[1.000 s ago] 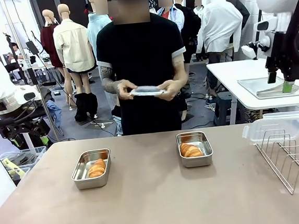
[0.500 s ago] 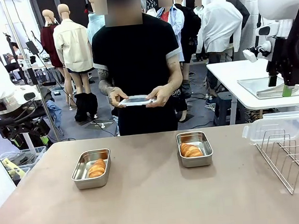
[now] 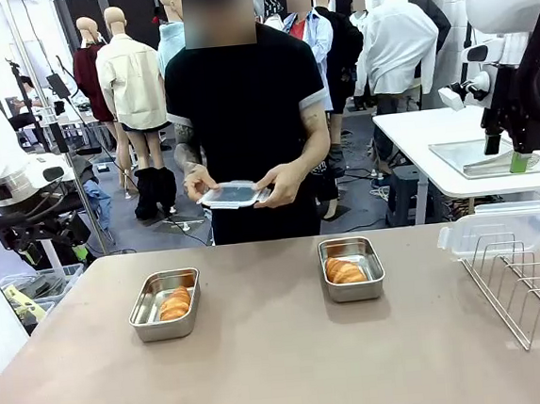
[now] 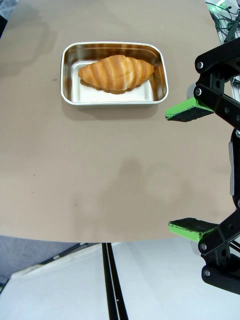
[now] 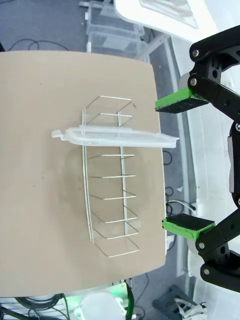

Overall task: Place the bread in airtight containers.
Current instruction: Pick up one Airtight Container lid and hand it to the human.

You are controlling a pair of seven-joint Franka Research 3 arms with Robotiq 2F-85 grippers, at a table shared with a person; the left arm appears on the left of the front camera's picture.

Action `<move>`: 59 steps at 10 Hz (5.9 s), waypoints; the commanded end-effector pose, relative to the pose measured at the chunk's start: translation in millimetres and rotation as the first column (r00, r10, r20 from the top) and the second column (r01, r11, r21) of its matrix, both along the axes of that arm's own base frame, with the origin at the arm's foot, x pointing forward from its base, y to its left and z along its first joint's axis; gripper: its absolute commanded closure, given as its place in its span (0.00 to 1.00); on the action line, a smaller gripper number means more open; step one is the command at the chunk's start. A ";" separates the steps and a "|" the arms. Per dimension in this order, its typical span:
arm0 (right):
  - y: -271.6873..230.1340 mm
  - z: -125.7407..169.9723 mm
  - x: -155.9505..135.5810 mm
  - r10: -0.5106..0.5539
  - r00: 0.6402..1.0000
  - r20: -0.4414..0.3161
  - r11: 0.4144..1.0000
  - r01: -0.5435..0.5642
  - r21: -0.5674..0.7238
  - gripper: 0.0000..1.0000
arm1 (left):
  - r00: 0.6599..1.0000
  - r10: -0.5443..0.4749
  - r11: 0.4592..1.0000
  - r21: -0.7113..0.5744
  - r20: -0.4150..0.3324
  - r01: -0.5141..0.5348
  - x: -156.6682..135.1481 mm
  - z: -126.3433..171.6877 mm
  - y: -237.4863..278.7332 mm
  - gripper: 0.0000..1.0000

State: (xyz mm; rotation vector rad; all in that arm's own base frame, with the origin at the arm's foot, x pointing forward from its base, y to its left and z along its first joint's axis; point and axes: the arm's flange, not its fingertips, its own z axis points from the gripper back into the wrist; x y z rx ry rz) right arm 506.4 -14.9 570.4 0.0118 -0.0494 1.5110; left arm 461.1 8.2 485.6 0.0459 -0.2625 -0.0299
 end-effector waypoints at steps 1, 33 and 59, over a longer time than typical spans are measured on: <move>0.7 -0.1 0.1 0.001 1.000 -0.010 1.000 -0.001 -0.006 0.00 | 1.000 0.017 1.000 0.004 0.001 -0.017 -2.1 -0.3 0.0 0.00; 0.7 -0.1 0.1 0.001 1.000 -0.010 1.000 -0.001 -0.006 0.00 | 1.000 0.017 1.000 0.004 0.001 -0.017 -2.1 -0.3 0.0 0.00; 0.7 -0.1 0.1 0.001 1.000 -0.010 1.000 -0.001 -0.006 0.00 | 1.000 0.017 1.000 0.004 0.001 -0.017 -2.1 -0.3 0.0 0.00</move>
